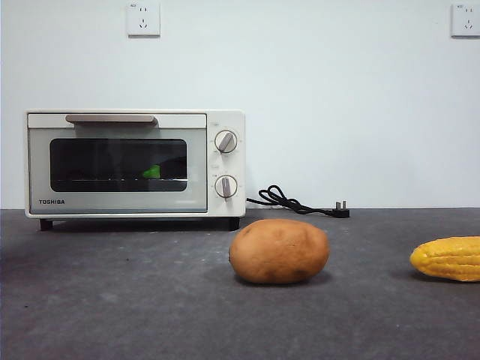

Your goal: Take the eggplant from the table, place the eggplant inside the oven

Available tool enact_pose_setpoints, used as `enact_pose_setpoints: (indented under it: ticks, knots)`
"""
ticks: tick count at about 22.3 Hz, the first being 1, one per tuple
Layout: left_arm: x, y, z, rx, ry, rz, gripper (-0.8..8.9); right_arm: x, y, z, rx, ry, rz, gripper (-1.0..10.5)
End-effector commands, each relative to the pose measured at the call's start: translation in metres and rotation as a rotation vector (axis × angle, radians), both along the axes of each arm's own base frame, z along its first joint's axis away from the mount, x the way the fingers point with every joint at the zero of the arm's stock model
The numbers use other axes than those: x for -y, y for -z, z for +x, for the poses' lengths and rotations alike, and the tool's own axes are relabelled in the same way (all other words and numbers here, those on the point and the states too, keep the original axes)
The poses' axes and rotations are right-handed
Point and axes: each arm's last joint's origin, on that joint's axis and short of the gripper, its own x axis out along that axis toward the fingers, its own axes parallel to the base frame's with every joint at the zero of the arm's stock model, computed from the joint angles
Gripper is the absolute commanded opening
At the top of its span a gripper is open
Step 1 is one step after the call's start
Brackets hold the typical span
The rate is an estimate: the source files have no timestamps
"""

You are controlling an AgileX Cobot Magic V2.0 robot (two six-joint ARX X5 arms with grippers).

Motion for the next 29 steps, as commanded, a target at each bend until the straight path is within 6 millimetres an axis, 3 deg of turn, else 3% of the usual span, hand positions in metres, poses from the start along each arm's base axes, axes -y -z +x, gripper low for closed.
enact_pose_setpoints:
  ticks: [1,7,16,24,29]
  knots:
    - [0.0,0.0,-0.001,-0.005,0.002,-0.009,-0.04,0.001,0.002,-0.001,-0.012,-0.003,-0.015,0.0]
    - [0.0,-0.001,-0.001,0.002,-0.002,-0.022,-0.04,0.001,0.002,-0.001,-0.012,-0.003,-0.015,0.0]
    - [0.0,-0.012,0.005,0.149,0.01,0.029,-0.04,0.001,0.002,-0.001,-0.012,-0.003,-0.015,0.0]
    - [0.001,-0.04,-0.007,0.583,0.042,0.224,-0.04,0.001,0.002,-0.001,-0.012,-0.003,-0.015,0.0]
    - [0.005,-0.041,-0.023,0.847,0.048,0.345,-0.04,0.001,0.002,-0.001,-0.012,-0.003,-0.015,0.0]
